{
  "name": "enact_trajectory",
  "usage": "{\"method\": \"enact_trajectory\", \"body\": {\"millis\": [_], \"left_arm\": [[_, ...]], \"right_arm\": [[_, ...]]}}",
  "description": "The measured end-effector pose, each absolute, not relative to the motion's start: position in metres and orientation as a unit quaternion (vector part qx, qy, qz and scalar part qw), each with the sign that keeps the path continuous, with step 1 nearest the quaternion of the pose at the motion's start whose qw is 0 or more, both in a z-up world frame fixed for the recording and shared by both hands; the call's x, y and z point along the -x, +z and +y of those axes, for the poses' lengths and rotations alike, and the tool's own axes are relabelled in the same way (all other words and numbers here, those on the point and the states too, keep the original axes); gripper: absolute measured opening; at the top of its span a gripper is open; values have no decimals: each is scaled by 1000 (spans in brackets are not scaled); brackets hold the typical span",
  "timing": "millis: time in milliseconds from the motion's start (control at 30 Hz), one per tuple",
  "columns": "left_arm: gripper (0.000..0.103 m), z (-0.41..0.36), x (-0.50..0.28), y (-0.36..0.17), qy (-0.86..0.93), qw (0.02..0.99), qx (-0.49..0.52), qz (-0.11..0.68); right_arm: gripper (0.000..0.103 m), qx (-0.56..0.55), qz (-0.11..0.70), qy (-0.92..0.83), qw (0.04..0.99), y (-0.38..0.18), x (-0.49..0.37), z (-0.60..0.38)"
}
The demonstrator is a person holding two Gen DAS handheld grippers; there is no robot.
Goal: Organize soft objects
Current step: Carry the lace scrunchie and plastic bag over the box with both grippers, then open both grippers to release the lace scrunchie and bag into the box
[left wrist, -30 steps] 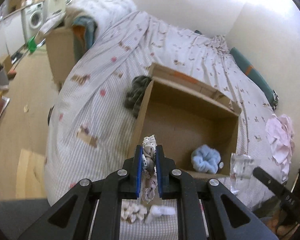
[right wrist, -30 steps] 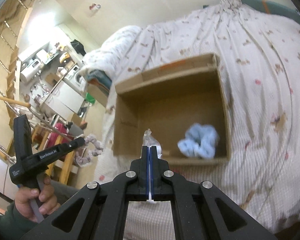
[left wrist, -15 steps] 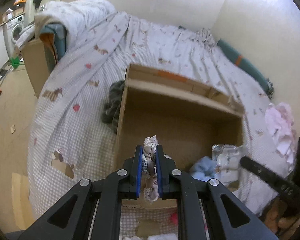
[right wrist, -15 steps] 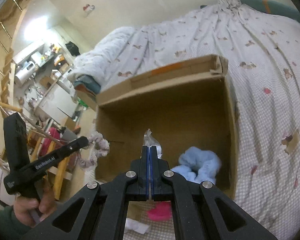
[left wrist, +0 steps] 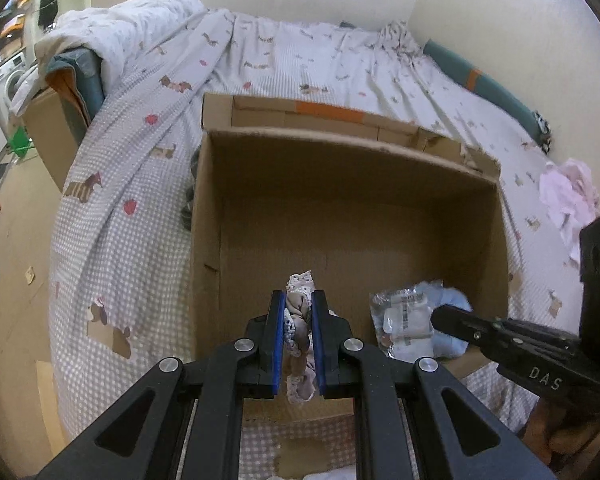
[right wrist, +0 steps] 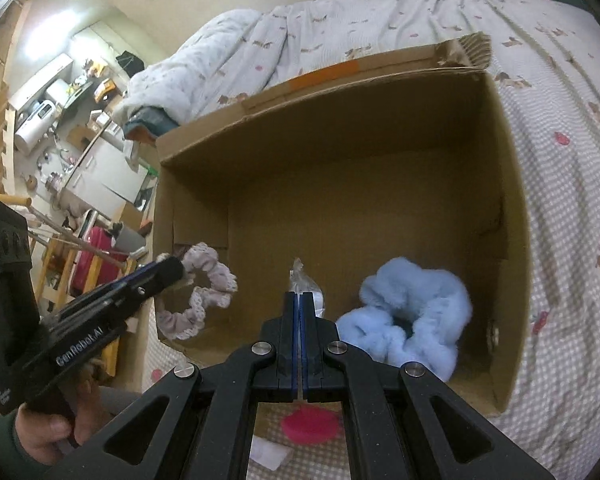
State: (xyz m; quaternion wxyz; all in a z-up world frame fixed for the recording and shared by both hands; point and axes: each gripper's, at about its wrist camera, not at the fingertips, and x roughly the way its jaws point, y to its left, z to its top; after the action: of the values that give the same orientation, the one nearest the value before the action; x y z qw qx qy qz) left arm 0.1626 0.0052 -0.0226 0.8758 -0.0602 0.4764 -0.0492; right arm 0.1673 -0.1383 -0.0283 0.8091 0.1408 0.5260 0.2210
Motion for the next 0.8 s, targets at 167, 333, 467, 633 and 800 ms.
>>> {"method": "enact_trajectory", "body": {"millis": [167, 333, 467, 633, 800], "left_arm": [[11, 4, -166, -37, -56, 859, 66, 505], [11, 0, -167, -49, -45, 845, 48, 530], [13, -1, -167, -54, -42, 840, 42, 540], [17, -3, -167, -57, -43, 835, 37, 547], [35, -4, -165, -56, -45, 834, 42, 549]], "right_arm": [[3, -123, 536, 219, 806, -36, -171, -127], [3, -114, 545, 213, 803, -43, -172, -128], [3, -105, 562, 198, 796, -52, -174, -127], [3, -98, 569, 189, 794, -57, -174, -128], [3, -107, 567, 187, 795, -57, -176, -130]]}}
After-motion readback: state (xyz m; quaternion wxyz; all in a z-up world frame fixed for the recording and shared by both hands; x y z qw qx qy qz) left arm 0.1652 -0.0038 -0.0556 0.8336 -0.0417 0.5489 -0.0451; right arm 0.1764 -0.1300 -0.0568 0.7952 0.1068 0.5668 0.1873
